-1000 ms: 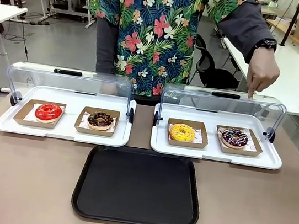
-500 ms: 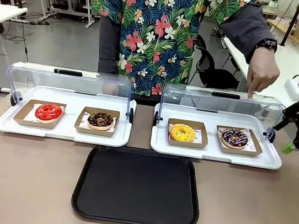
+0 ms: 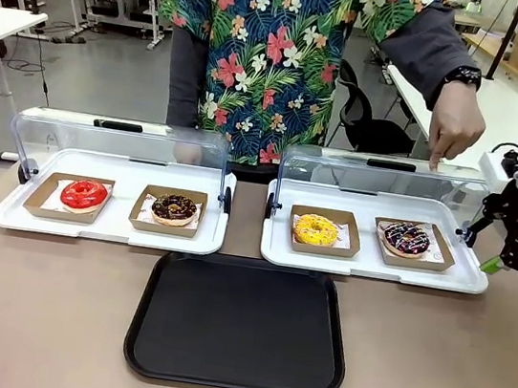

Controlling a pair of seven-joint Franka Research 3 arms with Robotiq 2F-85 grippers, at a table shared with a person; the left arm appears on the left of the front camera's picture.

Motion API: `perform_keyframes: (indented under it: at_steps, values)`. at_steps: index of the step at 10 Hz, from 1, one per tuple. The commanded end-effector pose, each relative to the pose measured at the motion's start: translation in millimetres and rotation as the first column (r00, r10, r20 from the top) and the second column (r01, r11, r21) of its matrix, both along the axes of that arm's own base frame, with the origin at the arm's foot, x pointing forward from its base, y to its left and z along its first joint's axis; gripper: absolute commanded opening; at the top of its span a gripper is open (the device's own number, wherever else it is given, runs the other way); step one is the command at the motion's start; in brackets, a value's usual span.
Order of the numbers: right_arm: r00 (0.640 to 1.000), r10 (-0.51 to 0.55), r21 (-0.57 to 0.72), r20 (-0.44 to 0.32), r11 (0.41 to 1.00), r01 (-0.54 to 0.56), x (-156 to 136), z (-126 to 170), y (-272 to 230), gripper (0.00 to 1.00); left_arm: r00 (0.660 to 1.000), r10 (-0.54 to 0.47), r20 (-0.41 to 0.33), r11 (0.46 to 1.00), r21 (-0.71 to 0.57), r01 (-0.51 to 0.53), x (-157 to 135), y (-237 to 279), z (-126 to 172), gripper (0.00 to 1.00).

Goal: Move the fourth donut from the left to the tray.
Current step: Pick up the Paper togo box containing the Donut indicated by the person and place it on the Handle tray.

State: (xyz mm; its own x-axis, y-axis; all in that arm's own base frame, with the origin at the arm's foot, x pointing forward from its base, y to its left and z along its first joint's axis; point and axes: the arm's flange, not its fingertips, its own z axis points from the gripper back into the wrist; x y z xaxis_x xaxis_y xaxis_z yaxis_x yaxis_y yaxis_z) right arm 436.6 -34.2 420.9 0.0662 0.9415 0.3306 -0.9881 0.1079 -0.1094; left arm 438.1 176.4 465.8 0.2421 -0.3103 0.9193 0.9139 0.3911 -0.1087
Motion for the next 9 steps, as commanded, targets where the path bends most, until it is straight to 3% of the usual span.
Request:
perform_keyframes:
  at_steps: [1, 5, 9]
  values:
    - [1.000, 0.004, -0.003, -0.001, 1.000, -0.004, 0, 4, 0, 1.00, 1.000, -0.002, 0.000, 1.000, 0.008, 0.002, 0, -1, 1, 1.00]
    - [0.996, -0.034, -0.099, 0.088, 0.994, 0.043, 22, -26, 27, 1.00, 1.000, -0.002, 0.000, 1.000, 0.008, 0.002, 0, -1, 1, 1.00]
    - [0.981, 0.014, -0.179, 0.191, 0.984, 0.021, 42, -53, 33, 1.00, 1.000, -0.002, 0.000, 1.000, 0.008, 0.002, 0, -1, 1, 1.00]
